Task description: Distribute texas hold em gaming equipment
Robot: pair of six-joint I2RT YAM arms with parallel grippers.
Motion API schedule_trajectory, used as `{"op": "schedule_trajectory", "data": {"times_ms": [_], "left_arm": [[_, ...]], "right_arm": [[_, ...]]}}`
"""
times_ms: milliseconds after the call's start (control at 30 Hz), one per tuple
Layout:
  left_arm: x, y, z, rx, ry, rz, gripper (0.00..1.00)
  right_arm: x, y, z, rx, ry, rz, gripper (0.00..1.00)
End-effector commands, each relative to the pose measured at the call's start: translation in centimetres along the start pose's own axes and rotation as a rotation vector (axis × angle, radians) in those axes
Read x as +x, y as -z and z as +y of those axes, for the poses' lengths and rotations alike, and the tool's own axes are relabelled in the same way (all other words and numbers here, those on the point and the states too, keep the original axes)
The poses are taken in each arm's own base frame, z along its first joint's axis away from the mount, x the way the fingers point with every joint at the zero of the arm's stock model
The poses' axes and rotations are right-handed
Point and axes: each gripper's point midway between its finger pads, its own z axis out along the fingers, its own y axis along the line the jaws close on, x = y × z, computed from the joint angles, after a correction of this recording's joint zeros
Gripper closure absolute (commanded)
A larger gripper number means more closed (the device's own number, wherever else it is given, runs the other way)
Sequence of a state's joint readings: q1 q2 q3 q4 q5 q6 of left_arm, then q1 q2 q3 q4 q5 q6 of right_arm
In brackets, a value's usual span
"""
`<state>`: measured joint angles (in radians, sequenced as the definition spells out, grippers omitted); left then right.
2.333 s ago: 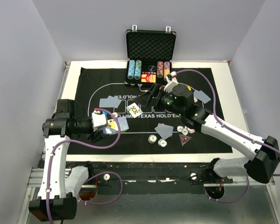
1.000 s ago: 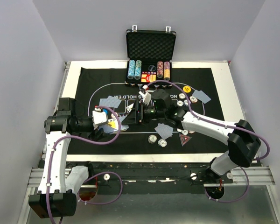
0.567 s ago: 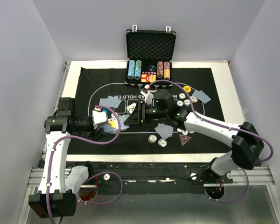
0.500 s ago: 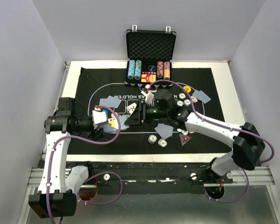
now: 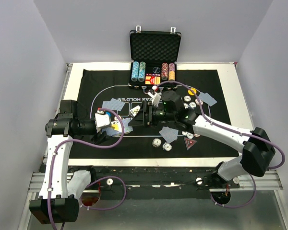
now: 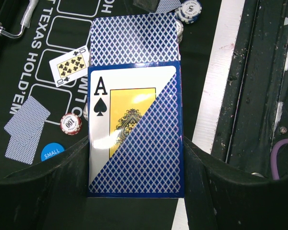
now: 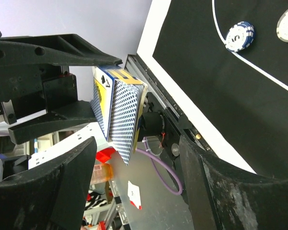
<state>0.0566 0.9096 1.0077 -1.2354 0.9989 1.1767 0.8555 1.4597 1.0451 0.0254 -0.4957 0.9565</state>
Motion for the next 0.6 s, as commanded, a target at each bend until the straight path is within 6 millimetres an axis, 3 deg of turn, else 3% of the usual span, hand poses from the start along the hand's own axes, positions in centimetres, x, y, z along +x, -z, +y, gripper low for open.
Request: {"op": "schedule_trajectory", "data": {"times_ms": [0,200,567], "left_arm": [[-1.8,0.3,0.1,-0.01,-0.047,-0.052,0.55],[-2.2,0.5,0.2,-0.013,-0.052,-0.06,0.55],[-2.3,0.5,0.3,-0.014,-0.056,-0.062,0.55]], "right_arm": [[-0.8,-1.1,0.4,0.005,0.025,0.005,0.22],[-0.4,-2.8,-0.7,0.023,-0.005,0.034,0.26],[-0.3,-1.9,-1.4,0.039,-0.047,-0.004,0.55]]}}
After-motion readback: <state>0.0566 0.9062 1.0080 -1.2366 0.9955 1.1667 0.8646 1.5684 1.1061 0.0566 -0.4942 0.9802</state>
